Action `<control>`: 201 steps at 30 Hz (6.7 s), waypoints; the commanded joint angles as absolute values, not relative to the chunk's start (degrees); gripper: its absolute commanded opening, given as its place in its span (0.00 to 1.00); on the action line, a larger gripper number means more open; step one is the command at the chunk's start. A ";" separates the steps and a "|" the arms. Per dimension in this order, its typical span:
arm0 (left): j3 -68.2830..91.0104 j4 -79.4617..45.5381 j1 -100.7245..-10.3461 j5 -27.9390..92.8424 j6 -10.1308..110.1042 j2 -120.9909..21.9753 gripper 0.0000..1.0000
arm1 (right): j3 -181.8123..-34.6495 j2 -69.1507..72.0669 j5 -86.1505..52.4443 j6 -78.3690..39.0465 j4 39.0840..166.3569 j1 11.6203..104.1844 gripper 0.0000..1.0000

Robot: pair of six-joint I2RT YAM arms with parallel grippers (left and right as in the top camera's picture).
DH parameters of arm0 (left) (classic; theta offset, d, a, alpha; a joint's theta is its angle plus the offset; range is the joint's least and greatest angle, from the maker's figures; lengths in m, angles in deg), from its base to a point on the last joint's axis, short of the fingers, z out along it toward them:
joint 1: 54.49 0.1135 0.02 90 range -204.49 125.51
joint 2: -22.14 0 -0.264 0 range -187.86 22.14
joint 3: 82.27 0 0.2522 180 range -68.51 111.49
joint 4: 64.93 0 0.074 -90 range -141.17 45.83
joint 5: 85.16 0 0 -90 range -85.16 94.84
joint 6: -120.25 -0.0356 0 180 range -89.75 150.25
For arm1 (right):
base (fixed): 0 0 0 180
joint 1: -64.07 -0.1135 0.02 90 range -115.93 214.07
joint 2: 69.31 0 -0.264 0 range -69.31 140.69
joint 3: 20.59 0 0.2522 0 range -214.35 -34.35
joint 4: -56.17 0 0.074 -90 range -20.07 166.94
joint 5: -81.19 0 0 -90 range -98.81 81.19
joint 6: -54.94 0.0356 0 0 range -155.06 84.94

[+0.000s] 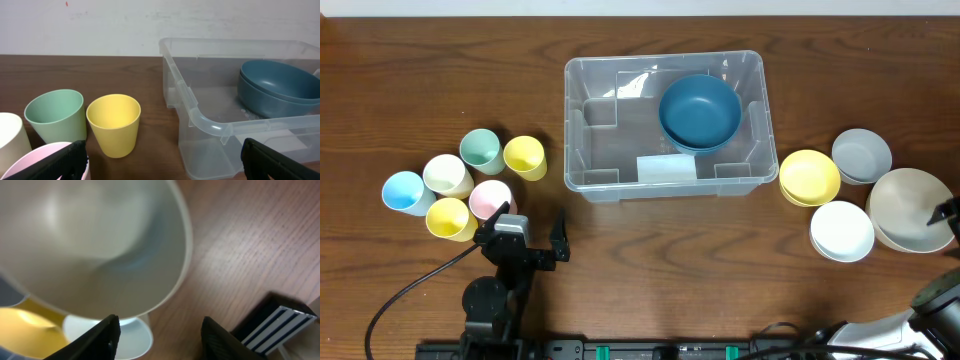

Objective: Pack container
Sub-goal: 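Grasp the beige bowl and carry it onto the teal bowl stack, then release the beige bowl and withdraw the right gripper to the right, then grasp the small grey bowl with the right gripper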

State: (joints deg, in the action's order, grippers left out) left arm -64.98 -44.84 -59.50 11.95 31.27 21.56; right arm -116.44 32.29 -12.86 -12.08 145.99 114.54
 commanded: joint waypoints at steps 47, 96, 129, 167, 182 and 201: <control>-66.69 -44.23 -59.26 11.69 30.26 21.91 0.98 | -132.00 31.98 -14.55 -11.29 144.94 115.18 0.01; -66.69 -44.23 -59.26 11.69 30.24 21.91 0.98 | -148.24 49.16 -7.73 -11.29 138.47 50.81 0.01; -66.69 -44.23 -59.26 11.69 30.24 21.91 0.98 | -151.78 38.04 -8.56 -14.33 148.19 52.41 0.52; -66.69 -44.23 -59.26 11.69 30.24 21.91 0.98 | -113.33 32.07 -5.98 -14.18 117.38 75.27 0.62; -66.69 -44.23 -59.26 11.69 30.24 21.91 0.98 | -106.12 38.91 -5.61 -14.77 108.44 75.31 0.59; -66.69 -44.23 -59.26 11.69 30.24 21.91 0.98 | -106.67 40.57 -5.59 -14.77 107.47 76.21 0.10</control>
State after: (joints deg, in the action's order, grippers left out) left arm -64.98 -44.84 -59.50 11.97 31.27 21.56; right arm -106.47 40.55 -6.24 -14.90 106.97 75.25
